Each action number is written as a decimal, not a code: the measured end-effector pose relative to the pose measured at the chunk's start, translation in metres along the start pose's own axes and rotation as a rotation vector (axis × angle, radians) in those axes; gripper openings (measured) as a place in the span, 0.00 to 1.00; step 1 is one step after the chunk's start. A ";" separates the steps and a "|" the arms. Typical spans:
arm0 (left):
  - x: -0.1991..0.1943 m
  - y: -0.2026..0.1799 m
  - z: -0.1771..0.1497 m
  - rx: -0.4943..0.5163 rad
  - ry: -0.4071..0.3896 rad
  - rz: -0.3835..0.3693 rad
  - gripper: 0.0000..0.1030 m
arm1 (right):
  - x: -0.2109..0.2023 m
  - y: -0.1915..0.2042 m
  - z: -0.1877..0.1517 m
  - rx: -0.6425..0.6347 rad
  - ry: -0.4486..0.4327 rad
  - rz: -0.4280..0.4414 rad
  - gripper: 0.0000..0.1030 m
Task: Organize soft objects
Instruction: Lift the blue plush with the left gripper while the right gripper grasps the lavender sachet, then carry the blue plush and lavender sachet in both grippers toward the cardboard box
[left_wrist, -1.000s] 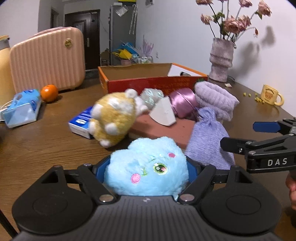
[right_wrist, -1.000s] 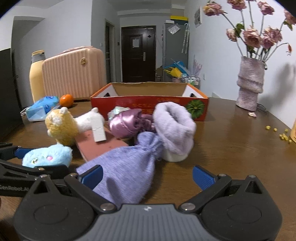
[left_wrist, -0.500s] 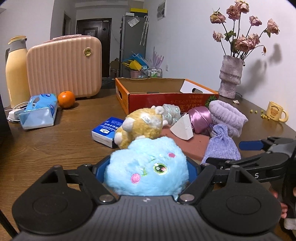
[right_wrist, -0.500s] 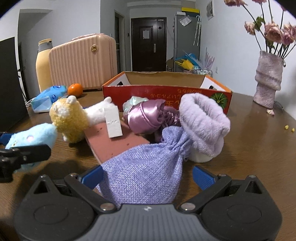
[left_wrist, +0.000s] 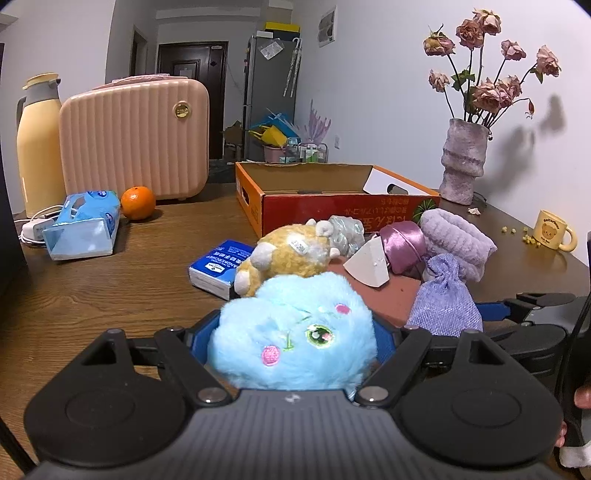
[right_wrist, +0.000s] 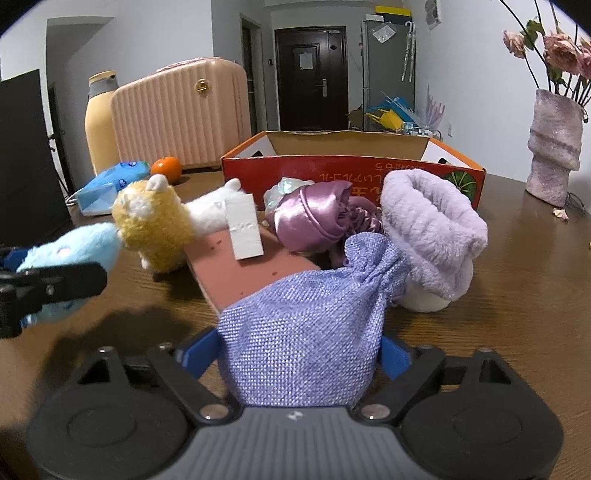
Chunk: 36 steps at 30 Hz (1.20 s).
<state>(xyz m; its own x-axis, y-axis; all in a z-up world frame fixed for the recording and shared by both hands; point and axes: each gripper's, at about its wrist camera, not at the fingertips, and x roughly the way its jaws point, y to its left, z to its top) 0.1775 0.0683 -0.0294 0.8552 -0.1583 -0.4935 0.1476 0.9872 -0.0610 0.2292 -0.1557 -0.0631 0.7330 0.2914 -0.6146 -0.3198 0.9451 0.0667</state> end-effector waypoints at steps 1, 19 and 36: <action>-0.001 0.000 0.000 -0.001 -0.002 0.000 0.79 | 0.000 0.000 0.000 0.000 -0.003 0.004 0.77; -0.015 0.003 0.000 -0.028 -0.062 0.037 0.79 | -0.033 0.006 -0.008 -0.028 -0.118 0.020 0.45; -0.039 -0.012 0.001 -0.075 -0.125 0.055 0.79 | -0.079 0.015 -0.009 -0.081 -0.250 0.042 0.41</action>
<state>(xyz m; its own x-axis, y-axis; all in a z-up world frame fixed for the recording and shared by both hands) 0.1433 0.0628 -0.0085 0.9167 -0.1012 -0.3865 0.0658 0.9924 -0.1038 0.1615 -0.1662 -0.0203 0.8402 0.3675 -0.3988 -0.3932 0.9193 0.0186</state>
